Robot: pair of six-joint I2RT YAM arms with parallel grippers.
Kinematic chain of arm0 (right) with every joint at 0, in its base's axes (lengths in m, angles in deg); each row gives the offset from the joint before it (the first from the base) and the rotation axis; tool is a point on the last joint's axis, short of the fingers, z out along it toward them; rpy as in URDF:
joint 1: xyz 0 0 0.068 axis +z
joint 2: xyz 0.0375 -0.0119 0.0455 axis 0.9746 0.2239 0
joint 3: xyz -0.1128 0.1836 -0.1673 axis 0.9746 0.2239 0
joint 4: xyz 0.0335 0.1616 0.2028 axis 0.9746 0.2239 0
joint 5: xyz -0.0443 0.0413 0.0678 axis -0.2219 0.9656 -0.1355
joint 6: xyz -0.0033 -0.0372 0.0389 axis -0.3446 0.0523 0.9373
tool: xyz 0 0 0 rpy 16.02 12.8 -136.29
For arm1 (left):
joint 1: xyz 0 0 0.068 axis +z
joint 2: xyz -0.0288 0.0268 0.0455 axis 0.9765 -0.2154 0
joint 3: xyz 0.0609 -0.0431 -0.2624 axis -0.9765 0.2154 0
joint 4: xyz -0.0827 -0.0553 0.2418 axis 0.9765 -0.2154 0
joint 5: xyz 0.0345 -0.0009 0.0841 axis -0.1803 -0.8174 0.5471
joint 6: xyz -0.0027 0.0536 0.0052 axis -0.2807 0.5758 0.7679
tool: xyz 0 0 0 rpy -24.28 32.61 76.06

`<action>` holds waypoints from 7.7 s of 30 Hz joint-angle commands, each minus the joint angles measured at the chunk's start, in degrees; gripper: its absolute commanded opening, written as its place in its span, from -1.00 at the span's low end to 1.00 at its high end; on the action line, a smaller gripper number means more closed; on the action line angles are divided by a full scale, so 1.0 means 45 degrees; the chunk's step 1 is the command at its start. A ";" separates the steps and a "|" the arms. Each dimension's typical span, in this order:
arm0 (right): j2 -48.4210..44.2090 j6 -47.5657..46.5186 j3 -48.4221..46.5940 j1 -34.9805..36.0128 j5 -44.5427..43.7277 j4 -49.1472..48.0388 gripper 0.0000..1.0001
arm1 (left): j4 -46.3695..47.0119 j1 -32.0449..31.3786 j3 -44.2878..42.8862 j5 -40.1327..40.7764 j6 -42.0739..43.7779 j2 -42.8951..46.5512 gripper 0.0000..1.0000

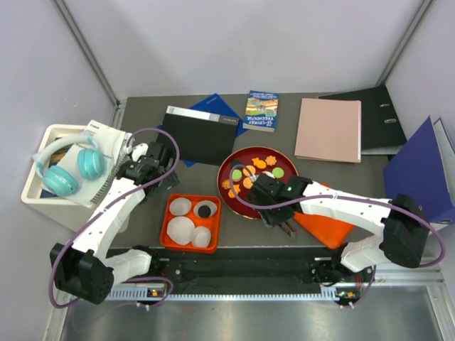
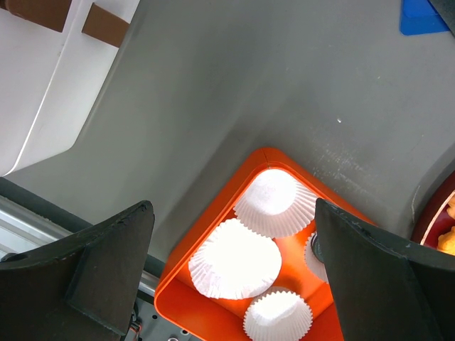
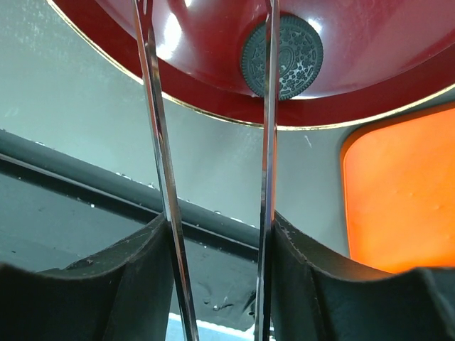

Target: Pack the cookies

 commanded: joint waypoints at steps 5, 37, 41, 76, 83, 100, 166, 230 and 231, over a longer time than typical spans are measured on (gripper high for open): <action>-0.0177 0.0178 0.0009 -0.0105 -0.0028 -0.0499 -0.08 | 0.0281 -0.0063 0.0003 0.0222 0.0055 0.0067 0.98; 0.2475 -0.1130 -0.6218 0.2335 0.1455 -0.0127 -0.28 | -0.0772 0.0230 -0.0289 0.1470 -0.1193 0.0399 0.98; 0.3374 -0.1442 -0.7001 0.2336 0.1944 -0.0382 -0.28 | -0.1455 0.0367 -0.0504 0.2174 -0.1915 0.0497 0.98; 0.7244 -0.2518 -1.0635 0.2336 0.3195 0.0067 -0.05 | -0.1438 0.0347 -0.0290 0.2332 -0.1703 0.0672 0.98; 0.7109 -0.2498 -1.0636 0.2336 0.2883 0.0184 0.05 | -0.1360 0.0367 -0.0251 0.2293 -0.1683 0.0614 0.98; -0.0039 -0.1327 -0.4428 -0.1470 -0.0456 0.1376 0.02 | -0.0814 0.0347 -0.0056 0.1454 -0.1371 0.0087 0.98; -0.2327 -0.0544 -0.2587 -0.0499 0.1221 0.1123 -0.30 | -0.0266 0.0191 0.0179 0.0261 -0.0941 -0.0265 0.98; 0.0646 -0.0546 -0.4954 0.1323 0.1068 -0.0265 0.01 | -0.0188 0.0425 0.0922 0.0086 -0.0785 0.0126 0.98; 0.0024 -0.0506 -0.4739 0.1011 0.0718 -0.0129 0.01 | -0.0169 0.0406 0.0902 0.0066 -0.0785 0.0068 0.98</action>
